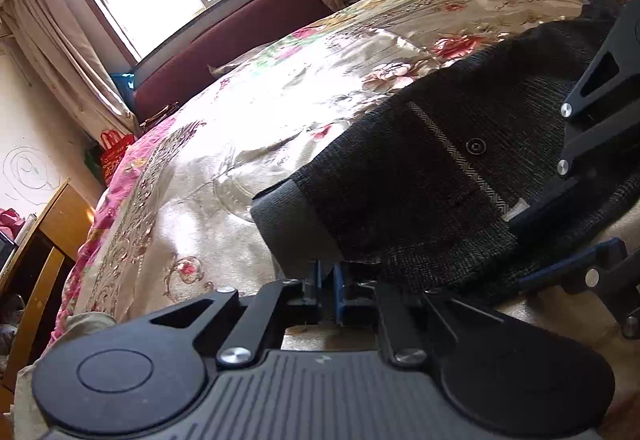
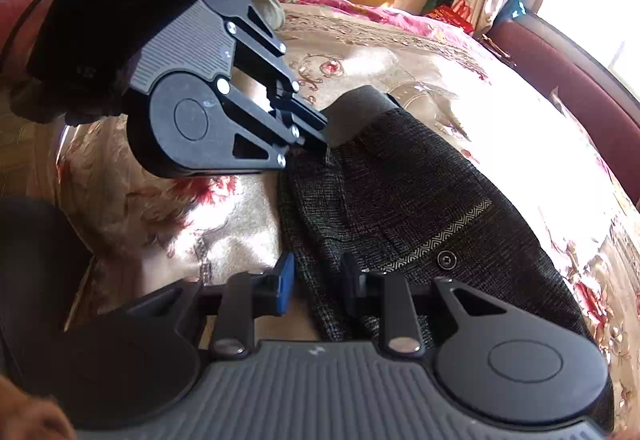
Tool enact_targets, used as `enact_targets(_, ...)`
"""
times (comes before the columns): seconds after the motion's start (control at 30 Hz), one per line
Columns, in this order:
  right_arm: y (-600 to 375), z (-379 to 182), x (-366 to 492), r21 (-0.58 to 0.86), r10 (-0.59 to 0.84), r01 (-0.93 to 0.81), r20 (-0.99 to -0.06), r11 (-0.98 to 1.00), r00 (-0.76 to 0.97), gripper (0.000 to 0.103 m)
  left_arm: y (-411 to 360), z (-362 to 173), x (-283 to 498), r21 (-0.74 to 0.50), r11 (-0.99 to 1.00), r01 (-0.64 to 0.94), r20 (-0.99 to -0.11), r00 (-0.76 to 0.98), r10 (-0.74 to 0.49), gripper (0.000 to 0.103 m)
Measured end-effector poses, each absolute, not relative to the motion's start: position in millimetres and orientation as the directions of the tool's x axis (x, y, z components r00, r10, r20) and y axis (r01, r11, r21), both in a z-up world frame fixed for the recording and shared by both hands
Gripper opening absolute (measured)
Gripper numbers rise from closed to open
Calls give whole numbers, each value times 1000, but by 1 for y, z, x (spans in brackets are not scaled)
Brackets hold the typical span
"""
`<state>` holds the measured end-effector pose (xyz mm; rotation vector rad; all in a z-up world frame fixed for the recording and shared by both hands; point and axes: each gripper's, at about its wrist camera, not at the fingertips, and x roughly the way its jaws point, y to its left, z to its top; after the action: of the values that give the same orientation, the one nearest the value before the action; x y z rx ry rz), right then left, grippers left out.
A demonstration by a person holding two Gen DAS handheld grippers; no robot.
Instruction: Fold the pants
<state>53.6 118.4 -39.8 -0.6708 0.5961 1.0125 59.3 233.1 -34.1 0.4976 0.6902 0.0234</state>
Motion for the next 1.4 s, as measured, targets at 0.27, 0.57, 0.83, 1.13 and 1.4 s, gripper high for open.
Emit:
enact_targets(0.27,115,-35,59,-135,585,-905,-722,404,369,2,255,-24,63,373,922,103,-614,772,162,32)
enact_targets(0.57,123,-31,56,-152,618,-913,-693,380,372,8,242,-32,60,360,915,182,-635,767,97,65)
enact_targets(0.83,141,-46,35,-309,620,-896,-647,318,444,28,253,-29,61,308,938,160,-654,751,87,67)
enact_targets(1.13,141,-36,81,-83,630,-884,-671,459,391,2,257,-31,45,314,933,176,-668,740,85,67)
enact_targets(1.4,126,-5,105,35,679,-859,-630,510,377,2,238,-39,54,464,857,223,-621,772,136,67)
